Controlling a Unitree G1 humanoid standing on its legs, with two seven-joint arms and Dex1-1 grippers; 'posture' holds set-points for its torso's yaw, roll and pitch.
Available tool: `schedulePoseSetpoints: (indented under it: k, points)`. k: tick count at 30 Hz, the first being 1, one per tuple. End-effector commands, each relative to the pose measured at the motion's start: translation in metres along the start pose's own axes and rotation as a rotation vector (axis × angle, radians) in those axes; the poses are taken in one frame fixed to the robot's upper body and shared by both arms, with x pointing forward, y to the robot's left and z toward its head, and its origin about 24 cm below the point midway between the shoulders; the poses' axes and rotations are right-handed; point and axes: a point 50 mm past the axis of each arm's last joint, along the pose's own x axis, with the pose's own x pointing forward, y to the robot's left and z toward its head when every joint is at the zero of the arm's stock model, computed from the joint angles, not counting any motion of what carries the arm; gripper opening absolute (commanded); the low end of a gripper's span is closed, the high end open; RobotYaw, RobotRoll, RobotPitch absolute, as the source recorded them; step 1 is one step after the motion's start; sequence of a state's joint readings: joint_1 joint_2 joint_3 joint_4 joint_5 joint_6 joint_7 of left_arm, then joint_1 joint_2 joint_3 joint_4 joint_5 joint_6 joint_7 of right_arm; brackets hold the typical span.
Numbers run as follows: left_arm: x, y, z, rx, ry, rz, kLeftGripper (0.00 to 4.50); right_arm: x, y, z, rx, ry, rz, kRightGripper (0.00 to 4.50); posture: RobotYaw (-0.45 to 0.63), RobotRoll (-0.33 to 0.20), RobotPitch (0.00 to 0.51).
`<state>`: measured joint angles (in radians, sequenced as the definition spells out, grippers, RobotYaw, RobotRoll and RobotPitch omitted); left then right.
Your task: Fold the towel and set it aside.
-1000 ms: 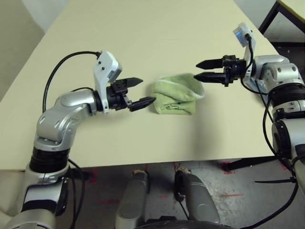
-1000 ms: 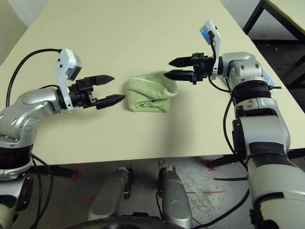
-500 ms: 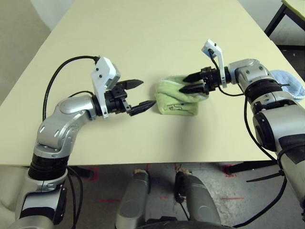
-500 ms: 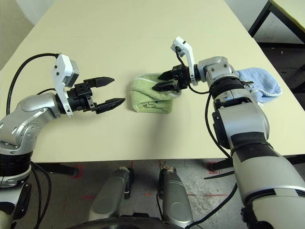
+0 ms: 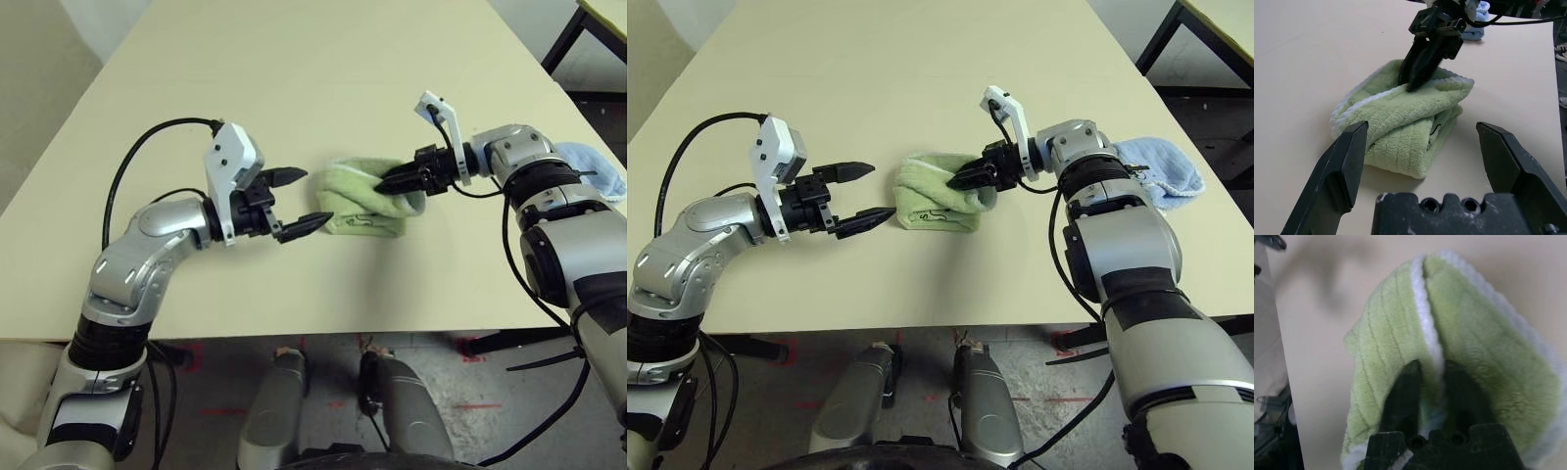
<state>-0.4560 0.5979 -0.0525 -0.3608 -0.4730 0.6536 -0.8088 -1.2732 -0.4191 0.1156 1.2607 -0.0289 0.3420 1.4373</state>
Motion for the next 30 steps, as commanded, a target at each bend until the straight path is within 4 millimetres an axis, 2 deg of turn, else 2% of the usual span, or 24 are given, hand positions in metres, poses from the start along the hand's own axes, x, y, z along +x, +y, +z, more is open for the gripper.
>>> schedulePoseSetpoints:
  k: [1, 13, 20, 30]
  points:
    - [0.005, -0.004, 0.001, 0.013, -0.002, -0.028, 4.5, -0.008, -0.003, 0.002, 0.014, -0.031, -0.039, 0.04, 0.22, 0.0, 0.134]
    - [0.011, -0.007, 0.002, 0.014, -0.01, -0.053, 4.5, -0.023, -0.013, 0.01, -0.077, -0.078, -0.238, 0.04, 0.21, 0.0, 0.138]
    - [0.012, -0.009, 0.002, 0.011, -0.014, -0.061, 4.5, -0.023, -0.019, 0.007, -0.234, 0.014, -0.355, 0.04, 0.21, 0.0, 0.142]
    - [0.013, -0.013, 0.002, 0.003, -0.018, -0.071, 4.5, -0.016, -0.02, -0.007, -0.456, 0.178, -0.364, 0.04, 0.21, 0.0, 0.151]
